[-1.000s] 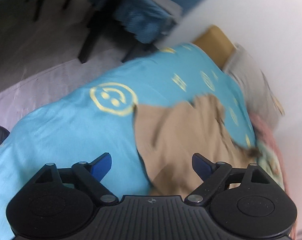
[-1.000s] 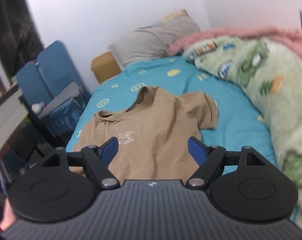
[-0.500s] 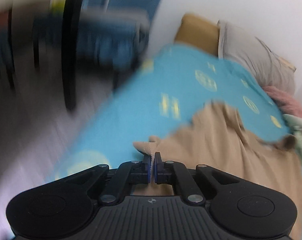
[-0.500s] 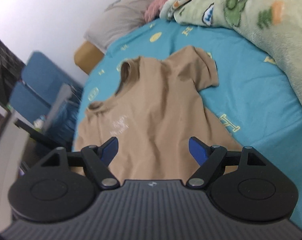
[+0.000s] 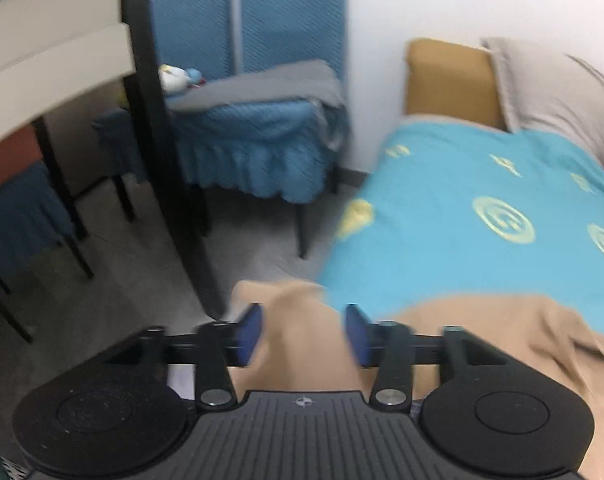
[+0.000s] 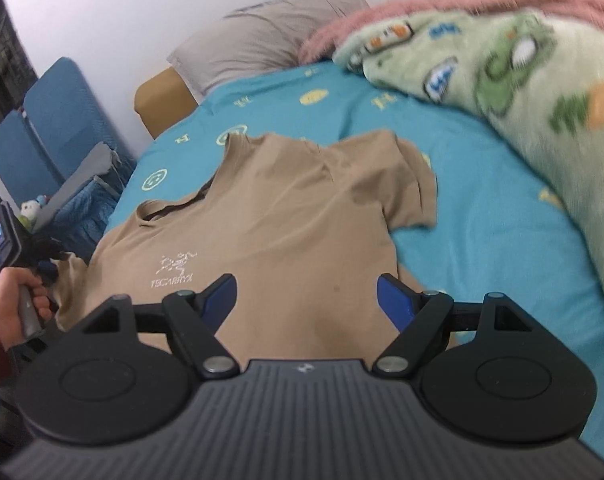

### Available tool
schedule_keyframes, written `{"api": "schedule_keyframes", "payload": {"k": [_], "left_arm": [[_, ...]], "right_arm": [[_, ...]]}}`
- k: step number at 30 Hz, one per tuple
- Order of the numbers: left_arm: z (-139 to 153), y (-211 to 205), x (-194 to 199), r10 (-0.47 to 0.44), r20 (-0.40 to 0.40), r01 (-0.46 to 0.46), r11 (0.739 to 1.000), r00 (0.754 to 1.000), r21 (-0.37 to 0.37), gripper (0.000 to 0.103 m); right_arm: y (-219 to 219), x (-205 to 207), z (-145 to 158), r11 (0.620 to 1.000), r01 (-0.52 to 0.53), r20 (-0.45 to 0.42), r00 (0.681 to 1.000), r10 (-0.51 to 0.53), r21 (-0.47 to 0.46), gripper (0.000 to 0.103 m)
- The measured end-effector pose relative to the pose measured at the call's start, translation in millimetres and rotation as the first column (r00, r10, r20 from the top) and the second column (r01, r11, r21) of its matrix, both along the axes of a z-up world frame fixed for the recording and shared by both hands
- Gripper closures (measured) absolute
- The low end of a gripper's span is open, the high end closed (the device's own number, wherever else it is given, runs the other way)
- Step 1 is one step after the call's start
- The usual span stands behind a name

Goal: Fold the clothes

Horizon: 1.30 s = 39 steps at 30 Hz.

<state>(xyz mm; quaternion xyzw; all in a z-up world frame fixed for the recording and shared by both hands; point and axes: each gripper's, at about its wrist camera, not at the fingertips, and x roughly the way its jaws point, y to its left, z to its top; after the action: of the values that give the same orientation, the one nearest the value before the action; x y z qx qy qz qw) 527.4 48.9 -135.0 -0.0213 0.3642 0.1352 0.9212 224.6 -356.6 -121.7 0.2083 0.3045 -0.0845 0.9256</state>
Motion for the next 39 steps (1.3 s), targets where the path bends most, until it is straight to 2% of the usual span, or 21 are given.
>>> {"api": "schedule_keyframes", "payload": {"k": [3,4,6,9,10,13,17,19,22,25,26,27,28,29,30,31,33,35,36,38,39], "left_arm": [[2,-21,-40,-0.095,-0.004,0.095,0.994,0.995,-0.052,0.039],[4,-26,-55,-0.110,-0.011,0.109,0.992,0.994,-0.070,0.039],[10,-32,-95,-0.150,-0.007,0.148,0.979,0.989,-0.137,0.031],[16,-38,-161,-0.212,-0.053,0.200,0.965,0.976,-0.168,0.029],[18,-38,-182,-0.231,-0.091,0.214,0.963,0.969,-0.163,0.029],[26,-39,-245,-0.293,-0.206,0.269,0.953,0.934,-0.137,0.029],[19,-35,-315,-0.378,-0.379,0.342,0.926,0.845,-0.161,0.027],[17,-34,-338,-0.362,-0.417,0.338,0.932,0.834,-0.132,0.027],[12,-28,-354,-0.323,-0.462,0.289,0.946,0.826,-0.145,0.028],[10,-24,-361,-0.339,-0.473,0.271,0.940,0.813,-0.207,0.044],[15,-19,-362,-0.346,-0.445,0.254,0.933,0.826,-0.254,0.063],[19,-10,-364,-0.354,-0.418,0.230,0.920,0.836,-0.318,0.077],[23,-4,-363,-0.347,-0.416,0.205,0.914,0.840,-0.350,0.085],[26,3,-363,-0.339,-0.417,0.179,0.909,0.843,-0.377,0.098],[29,10,-363,-0.331,-0.419,0.153,0.902,0.846,-0.404,0.098],[33,13,-364,-0.303,-0.432,0.129,0.913,0.849,-0.387,0.098],[40,20,-365,-0.262,-0.469,0.104,0.936,0.844,-0.336,0.099],[49,19,-368,-0.219,-0.491,0.108,0.964,0.843,-0.244,0.100],[54,19,-369,-0.205,-0.489,0.117,0.972,0.848,-0.206,0.099],[66,24,-372,-0.201,-0.453,0.130,0.974,0.868,-0.184,0.098],[72,26,-373,-0.200,-0.434,0.136,0.975,0.878,-0.175,0.094]], "right_arm": [[6,3,5,0.998,-0.020,0.033,0.999,0.022,-0.054,0.024],[8,3,7,0.997,-0.026,0.041,0.999,0.028,-0.069,0.024],[10,2,9,0.996,-0.035,0.053,0.998,0.040,-0.087,0.025],[11,-4,15,0.994,-0.036,0.068,0.997,0.042,-0.101,0.025],[10,-6,17,0.993,-0.033,0.074,0.996,0.042,-0.109,0.025],[7,-16,24,0.992,-0.019,0.091,0.995,0.030,-0.126,0.025],[4,-31,33,0.993,-0.004,0.086,0.996,0.014,-0.116,0.025],[3,-39,37,0.994,0.002,0.079,0.997,0.007,-0.111,0.025],[2,-53,42,0.994,0.016,0.072,0.997,-0.008,-0.112,0.025],[3,-64,45,0.991,0.018,0.076,0.997,-0.008,-0.135,0.025],[3,-66,45,0.990,0.021,0.074,0.997,-0.011,-0.143,0.025],[2,-67,45,0.989,0.024,0.072,0.997,-0.013,-0.149,0.025],[2,-68,46,0.988,0.028,0.071,0.997,-0.018,-0.152,0.025],[1,-69,47,0.988,0.032,0.074,0.997,-0.021,-0.152,0.025],[0,-70,48,0.988,0.034,0.077,0.997,-0.023,-0.153,0.025],[-1,-70,49,0.987,0.036,0.079,0.997,-0.024,-0.154,0.025],[-3,-71,50,0.987,0.039,0.083,0.996,-0.026,-0.154,0.025],[-3,-70,50,0.988,0.037,0.086,0.996,-0.024,-0.153,0.025],[-3,-69,50,0.988,0.035,0.085,0.996,-0.022,-0.152,0.025],[-5,-68,50,0.989,0.034,0.084,0.996,-0.021,-0.146,0.025],[-5,-69,50,0.990,0.035,0.085,0.996,-0.023,-0.137,0.025]]}}
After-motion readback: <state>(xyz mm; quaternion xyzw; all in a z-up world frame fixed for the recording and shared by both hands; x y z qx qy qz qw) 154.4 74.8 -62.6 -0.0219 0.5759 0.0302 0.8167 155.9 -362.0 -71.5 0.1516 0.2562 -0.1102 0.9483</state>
